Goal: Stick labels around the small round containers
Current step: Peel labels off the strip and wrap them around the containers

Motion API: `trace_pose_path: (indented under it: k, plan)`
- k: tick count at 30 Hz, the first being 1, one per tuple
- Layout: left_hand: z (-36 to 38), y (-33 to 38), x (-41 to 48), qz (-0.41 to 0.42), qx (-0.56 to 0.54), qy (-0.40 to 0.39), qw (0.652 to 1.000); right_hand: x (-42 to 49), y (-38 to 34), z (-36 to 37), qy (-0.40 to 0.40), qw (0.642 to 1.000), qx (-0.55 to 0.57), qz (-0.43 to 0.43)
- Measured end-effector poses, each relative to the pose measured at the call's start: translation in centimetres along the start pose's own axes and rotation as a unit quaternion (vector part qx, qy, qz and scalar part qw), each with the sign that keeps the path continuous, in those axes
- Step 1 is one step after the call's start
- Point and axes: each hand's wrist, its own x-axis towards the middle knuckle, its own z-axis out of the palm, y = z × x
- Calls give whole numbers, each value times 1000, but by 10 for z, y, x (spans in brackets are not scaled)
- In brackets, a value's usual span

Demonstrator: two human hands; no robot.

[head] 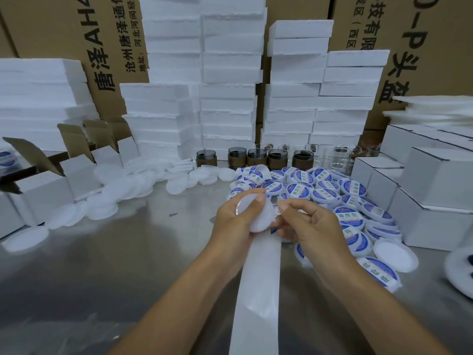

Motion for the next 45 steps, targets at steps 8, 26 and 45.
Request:
trace_pose_path:
  k: [8,26,45]
  plan:
    - [-12,2,8,11,-7,22,1000,-5,18,-7,13,869,-479,-126]
    - [-9,-6,8,1,277,34,960,10,6,-11,81,992,78,52]
    - [-10,-5,3,-40,248,-16,968,5,23,-13,63,837,-481,-255]
